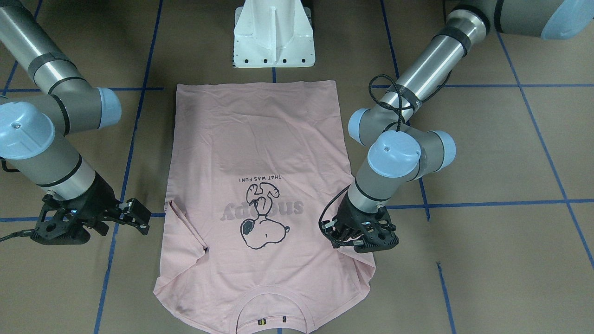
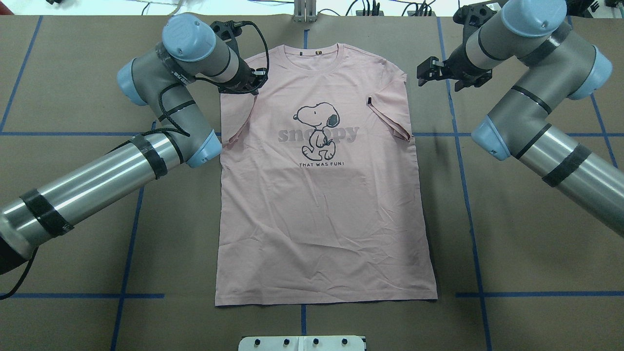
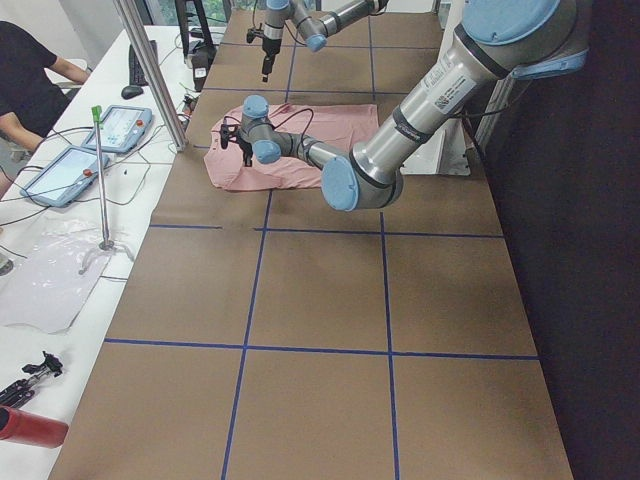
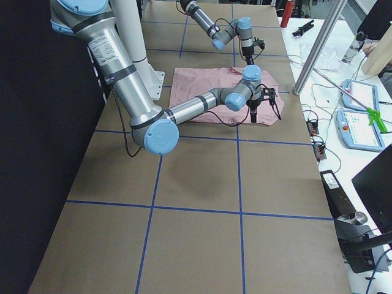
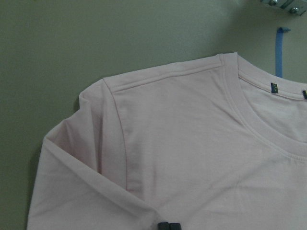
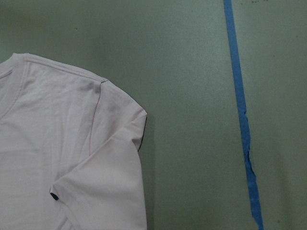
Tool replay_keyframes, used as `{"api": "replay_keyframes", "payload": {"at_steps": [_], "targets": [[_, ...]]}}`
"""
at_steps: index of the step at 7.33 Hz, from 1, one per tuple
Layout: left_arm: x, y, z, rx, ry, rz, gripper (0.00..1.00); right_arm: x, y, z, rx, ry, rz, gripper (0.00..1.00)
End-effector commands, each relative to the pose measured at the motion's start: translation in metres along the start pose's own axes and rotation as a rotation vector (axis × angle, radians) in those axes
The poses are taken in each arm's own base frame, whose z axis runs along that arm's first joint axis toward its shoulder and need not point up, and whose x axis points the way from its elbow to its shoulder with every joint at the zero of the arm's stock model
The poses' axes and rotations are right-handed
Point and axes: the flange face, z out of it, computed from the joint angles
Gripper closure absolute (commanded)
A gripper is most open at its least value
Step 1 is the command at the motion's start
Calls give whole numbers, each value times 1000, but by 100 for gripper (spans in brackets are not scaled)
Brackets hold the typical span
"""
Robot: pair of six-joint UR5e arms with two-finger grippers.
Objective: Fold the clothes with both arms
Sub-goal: 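Reach the left gripper to the shirt shoulder while the right gripper holds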
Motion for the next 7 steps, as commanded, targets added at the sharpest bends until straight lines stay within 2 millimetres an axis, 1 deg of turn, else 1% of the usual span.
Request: {"api": "replay_keyframes", "payload": {"at_steps": [1,2,3,4,5,6,7], "targets": [[7,-1,4,6,18,-4,100,1,0,1,-2,0,-2,0],[8,3,12,21,3,-2,86,0,1,2,-4,2,-3,0],[14,6,12,35,5,3,28,1,3,6,-9,6,0,0],[25,8,0,39,33,-8,25,-1,3,5,-8,2,-1,0],[43,22,-14,32,75,-31,23,-13,6,-5,0,-22,7,0],[39,38,-35,20,120,-36,23,-38,43,-16,-1,-64,115,0],[10,69,-70,-57,180,-14,23,-65,103,-19,9,-91,195,0]]}}
